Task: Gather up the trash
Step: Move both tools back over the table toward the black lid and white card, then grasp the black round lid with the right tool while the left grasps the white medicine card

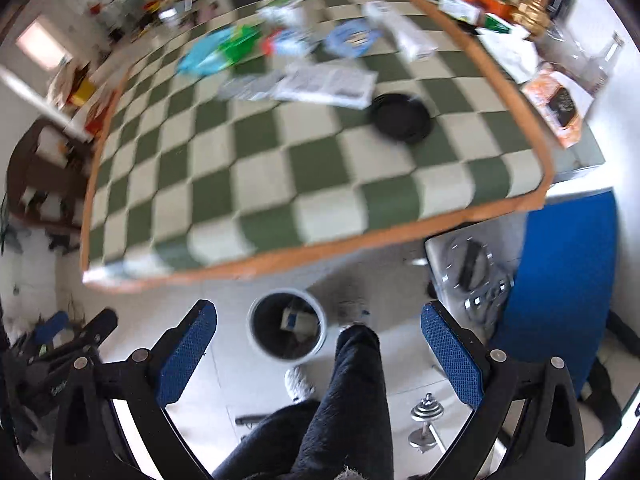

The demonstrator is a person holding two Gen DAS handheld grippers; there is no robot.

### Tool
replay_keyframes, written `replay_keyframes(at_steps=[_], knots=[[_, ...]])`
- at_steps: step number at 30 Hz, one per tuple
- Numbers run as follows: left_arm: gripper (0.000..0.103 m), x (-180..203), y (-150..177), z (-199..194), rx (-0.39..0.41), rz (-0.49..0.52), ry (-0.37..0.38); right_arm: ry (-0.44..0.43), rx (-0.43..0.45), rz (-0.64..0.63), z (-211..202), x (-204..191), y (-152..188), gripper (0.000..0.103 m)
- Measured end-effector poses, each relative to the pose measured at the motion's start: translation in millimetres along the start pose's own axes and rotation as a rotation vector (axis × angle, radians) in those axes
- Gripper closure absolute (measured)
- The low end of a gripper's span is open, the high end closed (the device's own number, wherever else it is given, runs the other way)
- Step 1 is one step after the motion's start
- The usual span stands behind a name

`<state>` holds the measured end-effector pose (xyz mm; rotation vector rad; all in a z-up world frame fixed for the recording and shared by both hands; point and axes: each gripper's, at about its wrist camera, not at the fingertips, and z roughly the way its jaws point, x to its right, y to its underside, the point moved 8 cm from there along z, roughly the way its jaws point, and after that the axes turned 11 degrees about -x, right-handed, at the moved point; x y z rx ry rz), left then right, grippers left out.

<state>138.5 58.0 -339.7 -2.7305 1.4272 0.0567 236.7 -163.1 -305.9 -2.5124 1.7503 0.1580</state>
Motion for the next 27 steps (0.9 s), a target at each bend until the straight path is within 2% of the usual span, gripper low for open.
replay_keyframes(at_steps=[3,6,10,13,17,19,20,23,24,27], knots=[[0.0,26,-34,12,-0.036,-0.021,-0.01,0.008,-0.006,0.055,13,37,-50,0.0],[0.0,46,-69,30,-0.103,-0.044,-0.03,0.022,-0.033,0.126,47,77,-115,0.0],[0.0,69,-103,57,-0.181,-0.07,-0.054,0.058,-0.105,0.161,105,96,-174,0.0],[0.0,83,-124,73,-0.222,-0.091,-0.055,0.075,-0.135,0.143,134,99,-208,0.0],[0.0,103,-144,89,-0.281,-0.128,-0.011,0.078,-0.189,0.105,160,93,-227,0.001],[0.0,116,-154,93,-0.308,-0.151,0.038,0.105,-0.19,0.082,167,94,-231,0.013],[0.0,124,-159,94,-0.324,-0.167,0.07,0.117,-0.175,0.08,165,96,-233,0.016],[0.0,148,-177,100,-0.382,-0.25,0.193,0.109,-0.162,0.095,158,114,-240,0.017],[0.0,158,-184,104,-0.411,-0.298,0.255,0.105,-0.157,0.105,155,121,-242,0.017],[0.001,178,-202,118,-0.48,-0.438,0.375,0.11,-0.152,0.16,147,155,-254,0.017]])
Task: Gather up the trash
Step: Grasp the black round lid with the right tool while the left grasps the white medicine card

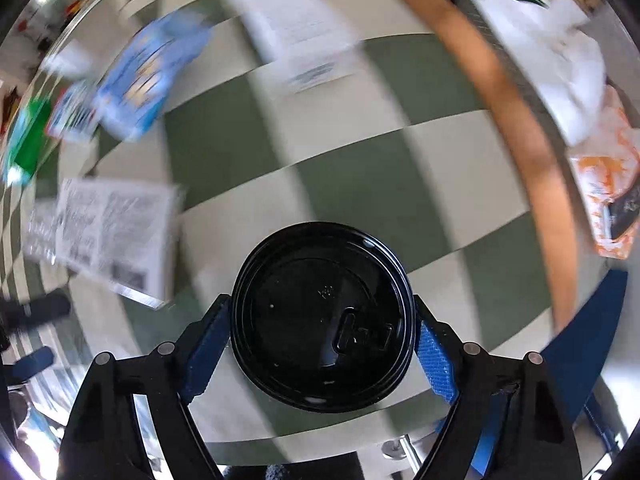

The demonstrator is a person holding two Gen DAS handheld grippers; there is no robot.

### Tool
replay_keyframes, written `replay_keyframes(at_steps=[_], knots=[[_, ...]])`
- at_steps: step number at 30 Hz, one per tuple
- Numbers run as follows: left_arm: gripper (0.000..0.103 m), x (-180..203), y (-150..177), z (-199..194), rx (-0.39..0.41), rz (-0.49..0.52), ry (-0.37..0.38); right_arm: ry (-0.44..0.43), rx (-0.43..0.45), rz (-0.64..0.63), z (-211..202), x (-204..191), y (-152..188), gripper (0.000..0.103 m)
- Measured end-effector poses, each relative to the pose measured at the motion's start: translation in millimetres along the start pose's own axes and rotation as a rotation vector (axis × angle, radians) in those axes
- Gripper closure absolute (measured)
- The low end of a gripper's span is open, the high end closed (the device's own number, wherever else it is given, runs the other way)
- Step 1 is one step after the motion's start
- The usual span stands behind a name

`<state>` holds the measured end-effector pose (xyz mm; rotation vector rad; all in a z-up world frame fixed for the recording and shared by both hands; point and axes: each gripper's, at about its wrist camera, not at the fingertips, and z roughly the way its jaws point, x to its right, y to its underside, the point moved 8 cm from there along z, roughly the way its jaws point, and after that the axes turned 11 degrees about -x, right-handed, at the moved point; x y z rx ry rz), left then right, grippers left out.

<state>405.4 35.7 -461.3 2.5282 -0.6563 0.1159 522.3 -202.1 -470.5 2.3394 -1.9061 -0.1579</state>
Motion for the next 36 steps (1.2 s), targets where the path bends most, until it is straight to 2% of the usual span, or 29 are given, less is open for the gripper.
replay_keyframes(at_steps=[3,4,6,9,13,17,19,22,24,26,30,36], knots=[[0.001,12,-14,12,-0.041,-0.108,0.061,0.007,0.004,0.047,-3,25,-15,0.017],[0.001,14,-17,16,-0.049,-0.137,0.054,0.007,0.006,0.067,-3,34,-21,0.017],[0.001,16,-23,15,-0.033,-0.186,0.005,0.006,0.009,0.096,-3,46,-28,0.017],[0.001,21,-29,15,0.002,-0.177,-0.084,-0.003,0.009,0.134,-1,60,-39,0.017],[0.003,28,-29,12,0.062,-0.03,-0.227,-0.016,0.004,0.163,3,70,-46,0.017],[0.002,29,-15,11,0.09,0.306,-0.46,-0.032,-0.006,0.16,7,76,-53,0.017],[0.002,14,-6,13,0.063,0.376,-0.524,-0.04,-0.01,0.152,11,75,-51,0.017],[0.003,-8,-3,14,0.015,0.315,-0.446,-0.039,-0.013,0.13,18,77,-46,0.017],[0.008,-18,-3,12,0.012,0.244,-0.347,-0.035,-0.02,0.119,22,73,-45,0.017],[0.028,-25,-2,0,0.07,0.243,-0.335,-0.02,-0.008,0.105,24,69,-43,0.017],[0.028,-30,7,-2,0.084,0.299,-0.328,-0.022,-0.011,0.076,23,52,-41,0.018],[0.029,-26,39,-16,0.173,0.385,-0.336,-0.03,0.011,0.056,10,29,-28,0.018]])
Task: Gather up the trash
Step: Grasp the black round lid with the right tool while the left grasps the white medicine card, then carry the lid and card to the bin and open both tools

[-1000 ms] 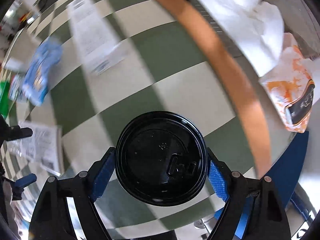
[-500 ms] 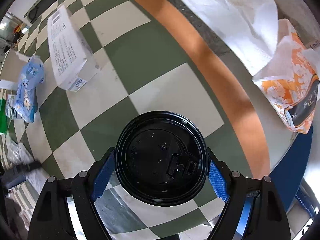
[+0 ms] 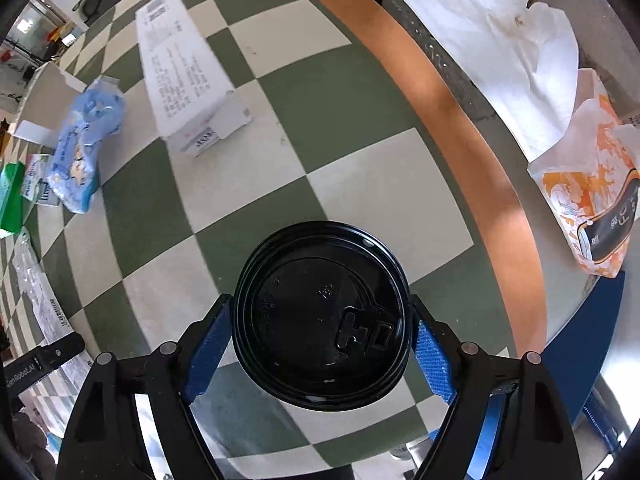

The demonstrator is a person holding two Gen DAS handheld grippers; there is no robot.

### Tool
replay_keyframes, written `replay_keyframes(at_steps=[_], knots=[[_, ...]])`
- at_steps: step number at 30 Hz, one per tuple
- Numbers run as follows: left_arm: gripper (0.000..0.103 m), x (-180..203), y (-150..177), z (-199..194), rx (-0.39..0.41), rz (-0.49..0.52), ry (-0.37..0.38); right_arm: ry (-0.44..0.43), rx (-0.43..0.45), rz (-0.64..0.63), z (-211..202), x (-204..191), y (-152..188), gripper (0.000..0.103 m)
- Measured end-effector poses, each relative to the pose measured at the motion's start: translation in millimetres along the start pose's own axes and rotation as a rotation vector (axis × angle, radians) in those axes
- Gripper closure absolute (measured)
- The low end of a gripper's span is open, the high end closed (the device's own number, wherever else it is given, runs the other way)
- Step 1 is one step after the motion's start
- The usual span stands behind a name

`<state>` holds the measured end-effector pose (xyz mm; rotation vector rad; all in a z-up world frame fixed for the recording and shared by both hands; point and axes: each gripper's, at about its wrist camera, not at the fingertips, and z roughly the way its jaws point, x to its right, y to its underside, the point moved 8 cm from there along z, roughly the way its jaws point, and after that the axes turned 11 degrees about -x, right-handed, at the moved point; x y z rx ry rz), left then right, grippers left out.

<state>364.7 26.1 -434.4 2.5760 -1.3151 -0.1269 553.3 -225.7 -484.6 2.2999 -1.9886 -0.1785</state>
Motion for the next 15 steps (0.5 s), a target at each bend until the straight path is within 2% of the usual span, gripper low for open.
replay_keyframes(at_steps=[4,11,14,15], knots=[[0.029,-8,21,-22,0.071,0.025,0.009,-0.027,0.016,-0.014,-9,-12,9,0.018],[0.029,-55,54,-59,0.136,-0.004,0.139,-0.082,0.054,-0.05,-39,-49,31,0.018],[0.029,-77,70,-78,0.166,-0.023,0.198,-0.098,0.076,-0.068,-50,-62,55,0.018],[0.029,-86,64,-79,0.171,-0.027,0.215,-0.107,0.083,-0.074,-54,-68,64,0.018]])
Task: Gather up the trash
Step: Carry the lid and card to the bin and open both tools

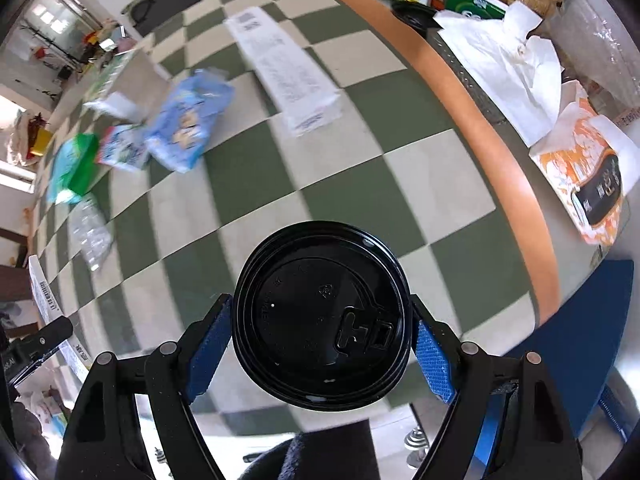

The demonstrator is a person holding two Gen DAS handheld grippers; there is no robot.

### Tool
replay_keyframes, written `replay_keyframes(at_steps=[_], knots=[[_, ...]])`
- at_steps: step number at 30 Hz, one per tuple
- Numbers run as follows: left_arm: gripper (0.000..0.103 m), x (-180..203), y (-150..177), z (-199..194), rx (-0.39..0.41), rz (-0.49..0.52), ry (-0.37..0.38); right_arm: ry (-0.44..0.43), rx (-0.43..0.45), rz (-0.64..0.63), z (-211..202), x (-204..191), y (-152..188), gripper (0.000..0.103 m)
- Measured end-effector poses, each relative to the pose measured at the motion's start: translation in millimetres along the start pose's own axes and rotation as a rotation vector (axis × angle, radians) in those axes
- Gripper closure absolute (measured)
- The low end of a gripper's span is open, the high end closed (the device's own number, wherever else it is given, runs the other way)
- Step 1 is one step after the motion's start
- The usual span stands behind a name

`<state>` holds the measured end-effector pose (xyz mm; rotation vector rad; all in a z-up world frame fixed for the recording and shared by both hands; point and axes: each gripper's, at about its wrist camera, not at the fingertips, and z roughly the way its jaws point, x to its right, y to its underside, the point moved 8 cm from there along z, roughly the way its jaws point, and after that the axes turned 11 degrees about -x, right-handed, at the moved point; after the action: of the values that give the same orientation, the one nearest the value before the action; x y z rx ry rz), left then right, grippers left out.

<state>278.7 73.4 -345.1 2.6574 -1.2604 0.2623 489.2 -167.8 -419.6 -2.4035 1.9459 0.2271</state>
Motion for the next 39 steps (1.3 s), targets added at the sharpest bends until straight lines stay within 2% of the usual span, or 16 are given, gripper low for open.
replay_keyframes(at_steps=[5,6,12,17,21,23,27,28,31,33,39], knots=[[0.029,-25,37,-26,0.045,-0.008,0.086,-0.025,0.041,-0.023,-23,-12,41,0.018],[0.029,-18,35,-21,0.05,-0.007,0.093,-0.028,0.049,-0.027,-26,-15,50,0.018],[0.029,-67,105,-31,0.069,0.007,0.148,-0.044,0.091,-0.045,-46,-32,147,0.018],[0.029,-119,171,-10,0.024,0.006,0.124,-0.087,0.053,-0.039,-30,-46,236,0.018],[0.029,-152,204,30,-0.027,0.006,0.056,-0.112,-0.055,-0.048,18,-57,299,0.018],[0.028,-166,217,64,-0.067,0.008,0.027,-0.127,-0.108,-0.045,47,-59,322,0.018],[0.028,-188,228,148,-0.167,0.001,0.0,-0.235,-0.263,0.01,123,-58,361,0.018],[0.028,-192,228,171,-0.189,0.0,-0.009,-0.269,-0.309,0.031,153,-57,369,0.018],[0.028,-201,223,241,-0.241,0.006,-0.01,-0.334,-0.384,0.095,218,-49,380,0.018],[0.028,-203,216,289,-0.279,0.006,0.031,-0.381,-0.428,0.159,274,-41,384,0.018],[0.027,-223,189,388,-0.32,-0.036,0.044,-0.472,-0.49,0.234,396,-35,380,0.018]])
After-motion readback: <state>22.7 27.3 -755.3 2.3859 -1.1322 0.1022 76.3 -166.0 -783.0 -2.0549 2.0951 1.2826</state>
